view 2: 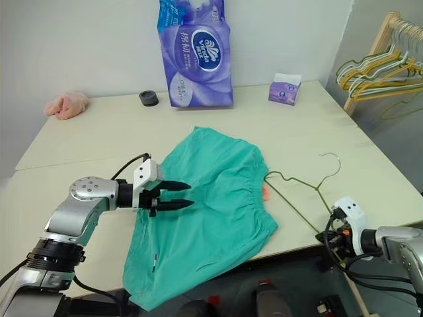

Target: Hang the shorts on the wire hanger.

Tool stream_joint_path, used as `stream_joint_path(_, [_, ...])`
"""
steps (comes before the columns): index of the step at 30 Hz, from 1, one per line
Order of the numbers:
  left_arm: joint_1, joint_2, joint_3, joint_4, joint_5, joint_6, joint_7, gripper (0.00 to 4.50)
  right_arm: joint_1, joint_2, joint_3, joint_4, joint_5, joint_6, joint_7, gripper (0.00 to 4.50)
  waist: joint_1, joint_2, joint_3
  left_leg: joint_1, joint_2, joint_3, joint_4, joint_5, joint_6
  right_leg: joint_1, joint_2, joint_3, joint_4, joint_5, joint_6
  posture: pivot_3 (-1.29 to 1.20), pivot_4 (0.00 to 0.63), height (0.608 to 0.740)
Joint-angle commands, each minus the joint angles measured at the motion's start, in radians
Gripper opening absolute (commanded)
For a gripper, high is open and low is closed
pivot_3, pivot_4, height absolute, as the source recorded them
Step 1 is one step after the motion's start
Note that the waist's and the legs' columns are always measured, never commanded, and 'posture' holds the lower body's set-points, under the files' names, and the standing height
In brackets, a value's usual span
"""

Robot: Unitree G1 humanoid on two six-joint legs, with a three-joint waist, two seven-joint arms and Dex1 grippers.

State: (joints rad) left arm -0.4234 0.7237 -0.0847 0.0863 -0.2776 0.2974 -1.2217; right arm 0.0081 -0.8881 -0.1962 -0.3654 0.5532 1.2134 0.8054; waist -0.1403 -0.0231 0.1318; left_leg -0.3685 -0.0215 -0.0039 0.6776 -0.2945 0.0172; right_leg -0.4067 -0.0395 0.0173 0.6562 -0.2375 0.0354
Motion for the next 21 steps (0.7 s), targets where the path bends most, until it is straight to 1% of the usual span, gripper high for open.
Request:
stream_joint_path(1, [0.001,0.015,0.015,-0.032,0.0,-0.008,0.008,2.56,-0.028,-0.014,-0.014,0.026,0.026,0.03,0.0,0.0,0.0,0.0,0.0,0.0,0.0,0.0,0.0,0.0,0.0,0.0,0.0,0.0,0.0,0.0,0.0,-0.26,0.11,0.74])
stream_joint_path(9, [0.004,0.011,0.011,-0.039,0.003,-0.008,0.018,2.56,-0.169,0.0,0.05,0.084,0.057,0.055,0.01,0.0,-0.001,0.0,0.0,0.0,0.0,0.0,0.0,0.0,0.0,0.0,0.0,0.0,0.0,0.0,0.0,-0.26,0.109,0.74])
stream_joint_path(14, [0.013,0.018,0.024,-0.042,0.003,-0.007,0.028,2.56,-0.249,-0.004,0.037,0.072,0.116,0.062,0.047,0.0,-0.001,0.0,0.0,0.0,0.0,0.0,0.0,0.0,0.0,0.0,0.0,0.0,0.0,0.0,0.0,-0.25,0.108,0.74])
stream_joint_path(16, [0.019,0.02,0.028,-0.045,0.002,-0.005,0.032,2.56,-0.264,-0.023,0.038,0.045,0.141,0.04,0.084,0.0,-0.001,0.0,0.0,0.0,0.0,0.0,0.0,0.0,0.0,0.0,0.0,0.0,0.0,0.0,0.0,-0.24,0.109,0.74])
stream_joint_path(19, [0.029,0.025,0.031,-0.051,-0.002,-0.003,0.036,2.56,-0.279,-0.024,0.043,0.013,0.183,0.061,0.099,0.0,0.0,0.0,0.0,0.0,0.0,0.0,0.0,0.0,0.0,0.0,0.0,0.0,0.0,0.0,0.0,-0.24,0.11,0.74])
stream_joint_path(21, [0.032,0.028,0.032,-0.043,-0.001,-0.007,0.04,2.56,-0.271,-0.017,0.096,-0.012,0.171,0.047,0.09,0.0,0.0,0.0,0.0,0.0,0.0,0.0,0.0,0.0,0.0,0.0,0.0,0.0,0.0,0.0,0.0,-0.24,0.11,0.74])
